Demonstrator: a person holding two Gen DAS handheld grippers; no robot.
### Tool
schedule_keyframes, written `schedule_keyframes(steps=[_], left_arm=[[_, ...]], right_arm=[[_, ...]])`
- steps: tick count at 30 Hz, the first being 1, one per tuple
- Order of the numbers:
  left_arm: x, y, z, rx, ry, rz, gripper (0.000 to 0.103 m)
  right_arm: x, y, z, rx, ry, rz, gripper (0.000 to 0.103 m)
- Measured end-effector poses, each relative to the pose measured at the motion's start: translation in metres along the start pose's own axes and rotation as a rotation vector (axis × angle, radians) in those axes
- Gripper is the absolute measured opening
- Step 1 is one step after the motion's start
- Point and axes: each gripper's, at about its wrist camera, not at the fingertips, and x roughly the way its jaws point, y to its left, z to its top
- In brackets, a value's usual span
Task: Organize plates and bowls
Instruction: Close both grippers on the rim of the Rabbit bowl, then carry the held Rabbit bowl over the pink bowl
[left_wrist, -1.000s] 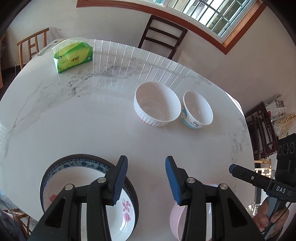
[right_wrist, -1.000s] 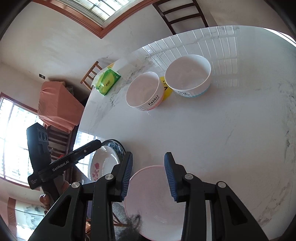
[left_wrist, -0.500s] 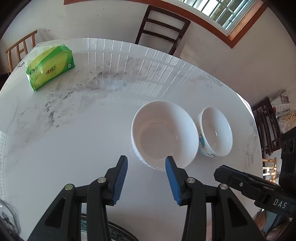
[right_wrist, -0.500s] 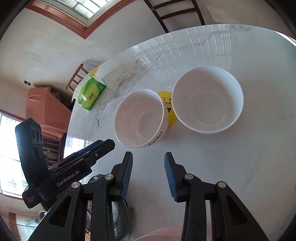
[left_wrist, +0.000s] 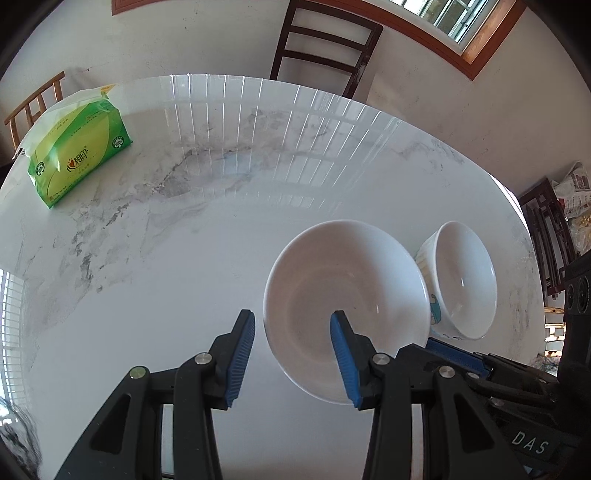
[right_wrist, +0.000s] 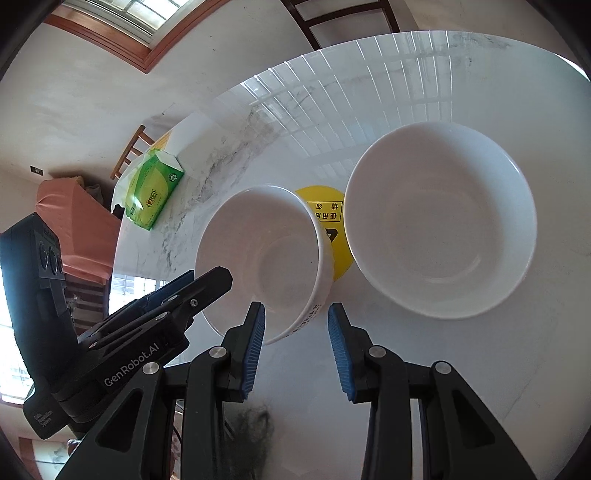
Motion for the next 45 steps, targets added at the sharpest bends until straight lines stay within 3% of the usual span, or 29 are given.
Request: schedule_keyframes(steps=[5,7,8,18,29,45], left_arm=[[0.02,0.0,0.001,0.005,0.052,0.04,0.043],[0.027,0.002,0.0,0.001,0.064,0.037,0.021],[0.03,0.001,-0.001,0.012,0.068,0.075,0.015],[0.002,-0.01,-0.033,0.022,-0.048,0.175,0.015],[-0.07,-0.042,-0.081,0.057,-0.184,0.176,0.015],[-0.141,-0.103,-0.187,0.152,-0.337,0.131,0.016]], right_arm=[[0.013,0.001,0.004,0.0,0.015,-0.025,0.034],[0.018,0.001,0.006,-0.002,0.016,-0.035,0.032],[0.021,0.001,0.007,-0.004,0.022,-0.041,0.03],[0.008,0.001,-0.002,-0.046,0.002,0.004,0.018],[-0.045,0.002,-0.048,-0.09,-0.043,0.076,0.016],[-0.126,-0.018,-0.144,-0.135,-0.115,0.129,0.016]])
